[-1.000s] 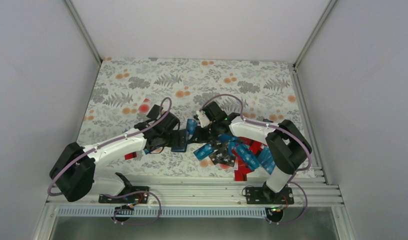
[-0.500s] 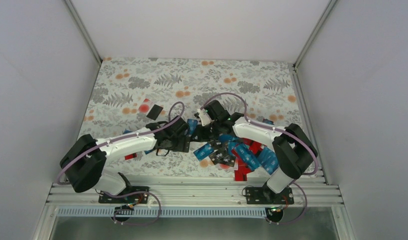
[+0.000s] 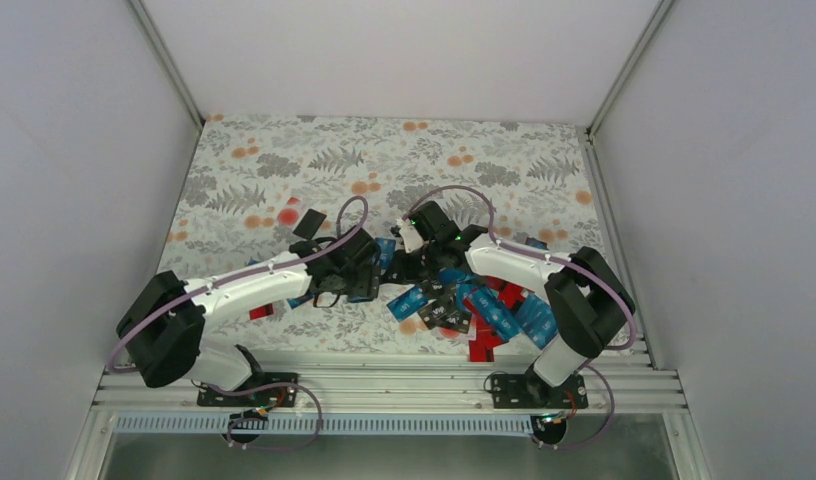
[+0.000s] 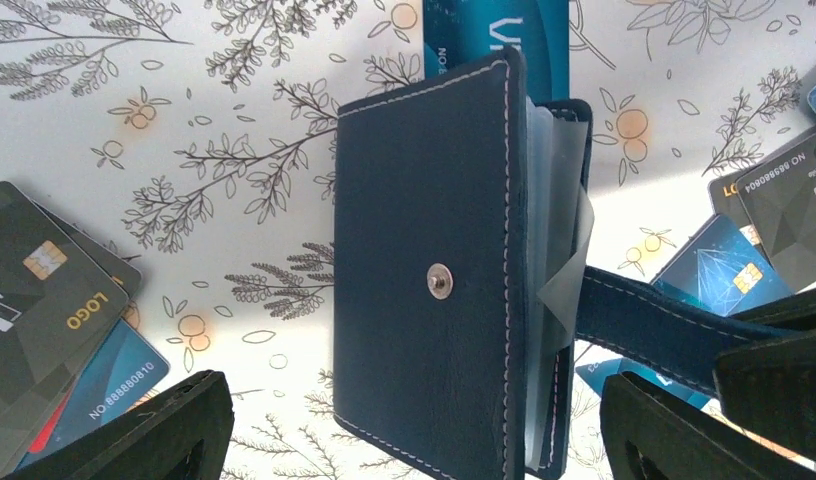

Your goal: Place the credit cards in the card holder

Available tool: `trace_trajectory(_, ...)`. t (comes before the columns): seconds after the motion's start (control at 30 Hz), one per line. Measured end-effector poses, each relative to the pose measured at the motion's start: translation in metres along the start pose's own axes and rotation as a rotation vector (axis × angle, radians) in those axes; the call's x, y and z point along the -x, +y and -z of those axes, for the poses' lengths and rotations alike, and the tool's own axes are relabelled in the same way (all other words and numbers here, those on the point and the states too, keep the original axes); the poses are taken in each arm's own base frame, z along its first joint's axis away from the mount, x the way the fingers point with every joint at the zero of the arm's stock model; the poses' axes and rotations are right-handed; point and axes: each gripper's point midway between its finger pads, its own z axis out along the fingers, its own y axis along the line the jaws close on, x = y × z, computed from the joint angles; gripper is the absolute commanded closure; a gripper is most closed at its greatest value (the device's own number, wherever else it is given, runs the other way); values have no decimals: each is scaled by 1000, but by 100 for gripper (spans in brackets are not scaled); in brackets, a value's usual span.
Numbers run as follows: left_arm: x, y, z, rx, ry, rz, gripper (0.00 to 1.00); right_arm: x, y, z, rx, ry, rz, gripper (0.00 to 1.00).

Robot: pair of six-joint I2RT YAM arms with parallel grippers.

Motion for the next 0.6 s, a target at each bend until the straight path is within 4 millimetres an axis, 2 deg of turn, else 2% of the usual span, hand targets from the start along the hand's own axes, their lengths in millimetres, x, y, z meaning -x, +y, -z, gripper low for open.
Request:
trace_trajectory(0.23,1,4,-2,31,-5,-4,12,0,-1,0,-5,0,0,96)
trace_trajectory(0.5,4,13,-8,86,-23,12,25,-1,-5,0,-23,1,-4,96)
trace_trajectory(0.6,7,20,-7,124,-46,33,26,-1,-6,0,-31,1,-3,96)
